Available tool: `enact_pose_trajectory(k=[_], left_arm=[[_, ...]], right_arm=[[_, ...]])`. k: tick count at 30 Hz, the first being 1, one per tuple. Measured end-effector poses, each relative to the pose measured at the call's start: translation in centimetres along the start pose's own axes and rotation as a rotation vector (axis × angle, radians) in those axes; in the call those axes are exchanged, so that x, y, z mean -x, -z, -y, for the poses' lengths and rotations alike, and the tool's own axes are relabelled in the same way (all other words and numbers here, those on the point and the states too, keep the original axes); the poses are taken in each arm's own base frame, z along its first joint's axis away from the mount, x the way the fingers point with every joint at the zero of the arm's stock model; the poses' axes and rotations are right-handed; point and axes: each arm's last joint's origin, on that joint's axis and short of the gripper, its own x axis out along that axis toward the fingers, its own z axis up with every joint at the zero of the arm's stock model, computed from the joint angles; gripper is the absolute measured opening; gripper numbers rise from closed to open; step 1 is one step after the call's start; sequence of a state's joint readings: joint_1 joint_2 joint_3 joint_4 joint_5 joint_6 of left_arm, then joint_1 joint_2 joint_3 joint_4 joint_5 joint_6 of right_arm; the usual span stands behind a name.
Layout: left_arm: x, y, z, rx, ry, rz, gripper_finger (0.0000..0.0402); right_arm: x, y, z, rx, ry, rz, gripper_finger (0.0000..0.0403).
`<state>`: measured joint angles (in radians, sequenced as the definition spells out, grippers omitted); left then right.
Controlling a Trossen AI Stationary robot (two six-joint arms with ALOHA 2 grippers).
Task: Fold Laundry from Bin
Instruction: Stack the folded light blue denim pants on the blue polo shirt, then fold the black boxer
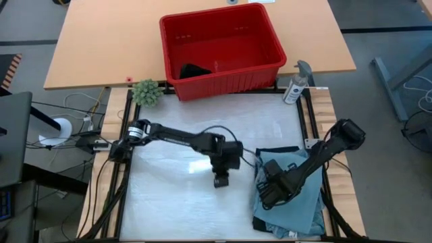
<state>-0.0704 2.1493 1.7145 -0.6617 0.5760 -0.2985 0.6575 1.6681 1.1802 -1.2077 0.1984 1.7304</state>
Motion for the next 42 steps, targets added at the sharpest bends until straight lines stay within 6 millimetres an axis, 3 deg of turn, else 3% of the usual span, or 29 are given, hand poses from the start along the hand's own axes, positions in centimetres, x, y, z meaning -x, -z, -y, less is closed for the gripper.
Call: enact_pose_trajectory(k=[3,7,13,19,22,26,30,34,38,42], left_arm=[[2.2,0.4,-0.5,-0.023,-0.092,-0.016,0.0000],[6.1,0.3,-0.3,-0.062,-0.153,0.033,0.0000],[13.3,0.4,0.9,-0.044,-0.208,0.213,0.0000],[21.8,2.9,3.2,-0.269,-0.347,0.368,0.0000],[26.8,5.1,4.5,-0.311,-0.526,0.500,0.0000],[33.2,8.8,6.8,-0.340,-0.704,0.724,0.0000],[37.9,12.7,8.0,-0.317,-0.814,0.899,0.0015],[40.8,15.3,7.7,-0.268,-0.929,0.982,0.0057],[42.5,15.3,5.9,-0.225,-1.002,1.022,0.0112],[43.1,13.2,2.6,-0.178,-1.057,1.029,0.0150]], right_arm=[[-1.4,0.0,-0.5,0.014,0.004,-0.002,0.0015],[-0.5,-0.7,-0.5,-0.004,0.008,0.008,0.0029],[5.7,-2.8,1.4,-0.026,-0.072,0.112,0.0043],[11.9,-5.6,3.6,-0.065,-0.280,0.244,0.0035],[14.1,-8.9,3.7,-0.111,-0.389,0.426,0.0033],[17.0,-15.0,4.1,-0.095,-0.433,0.663,0.0032],[20.0,-21.3,5.7,-0.028,-0.442,0.874,0.0032],[22.8,-26.9,9.0,0.008,-0.447,1.089,0.0035],[24.0,-31.9,13.7,0.003,-0.377,1.256,0.0052],[20.4,-37.2,17.4,-0.057,-0.153,1.204,0.0051]])
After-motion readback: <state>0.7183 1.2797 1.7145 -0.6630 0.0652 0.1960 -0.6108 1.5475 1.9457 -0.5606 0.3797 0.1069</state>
